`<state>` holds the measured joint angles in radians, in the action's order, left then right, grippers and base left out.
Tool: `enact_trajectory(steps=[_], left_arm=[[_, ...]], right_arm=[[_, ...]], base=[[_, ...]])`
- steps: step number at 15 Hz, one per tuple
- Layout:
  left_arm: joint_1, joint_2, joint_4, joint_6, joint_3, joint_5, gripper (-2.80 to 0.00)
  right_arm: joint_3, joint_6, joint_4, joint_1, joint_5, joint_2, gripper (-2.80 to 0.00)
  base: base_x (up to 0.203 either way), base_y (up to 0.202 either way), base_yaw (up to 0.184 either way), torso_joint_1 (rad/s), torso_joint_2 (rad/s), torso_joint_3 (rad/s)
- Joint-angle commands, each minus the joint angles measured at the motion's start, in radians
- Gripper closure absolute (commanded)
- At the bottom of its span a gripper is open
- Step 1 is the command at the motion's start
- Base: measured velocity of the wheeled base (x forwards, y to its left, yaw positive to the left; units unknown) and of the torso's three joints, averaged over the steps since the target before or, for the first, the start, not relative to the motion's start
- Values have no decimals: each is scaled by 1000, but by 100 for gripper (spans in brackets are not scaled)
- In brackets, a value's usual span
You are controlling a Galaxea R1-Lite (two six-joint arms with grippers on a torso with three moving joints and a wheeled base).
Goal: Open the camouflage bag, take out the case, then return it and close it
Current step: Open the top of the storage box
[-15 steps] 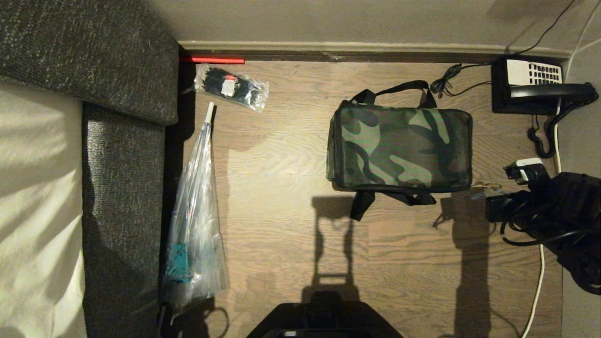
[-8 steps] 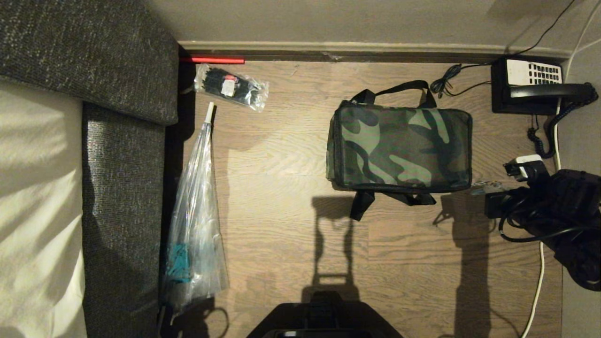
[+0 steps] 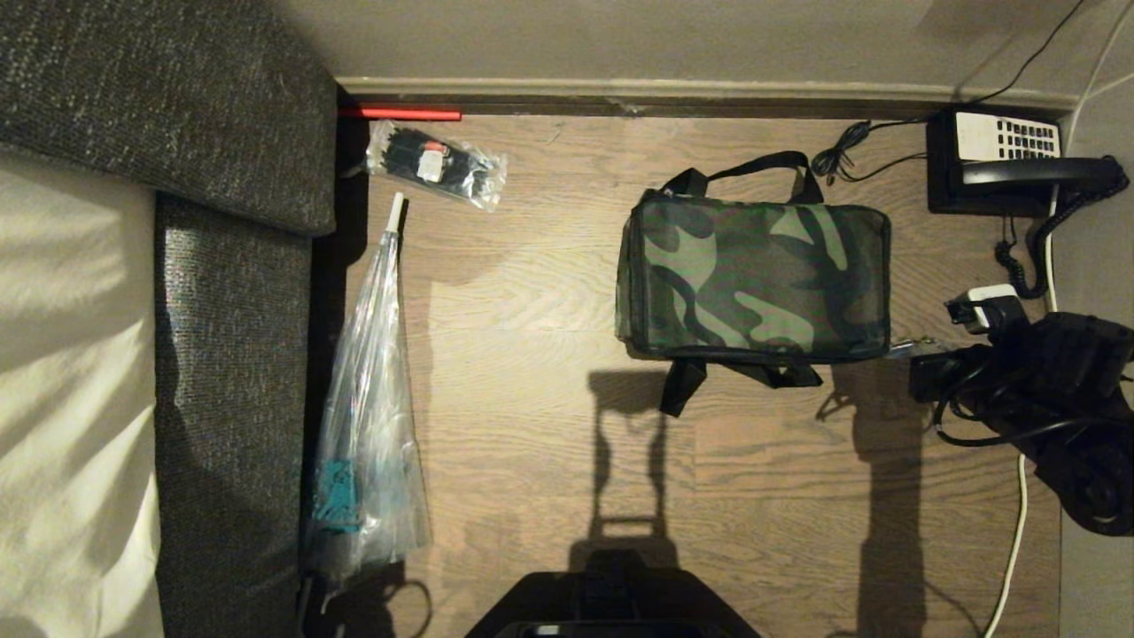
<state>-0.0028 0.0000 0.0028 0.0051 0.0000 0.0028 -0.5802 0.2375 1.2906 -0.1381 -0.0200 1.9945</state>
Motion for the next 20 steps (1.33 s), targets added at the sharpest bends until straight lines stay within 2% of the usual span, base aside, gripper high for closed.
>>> enact_trajectory(steps=[1, 20], left_arm=[[0, 0, 0, 0, 2, 0, 0], [0, 0, 0, 0, 2, 0, 0]], right_arm=[[-12, 2, 9, 0, 0, 13, 0], [-92, -3, 6, -17, 14, 17, 0]], base=[[0, 0, 0, 0, 0, 0], [0, 0, 0, 0, 0, 0]])
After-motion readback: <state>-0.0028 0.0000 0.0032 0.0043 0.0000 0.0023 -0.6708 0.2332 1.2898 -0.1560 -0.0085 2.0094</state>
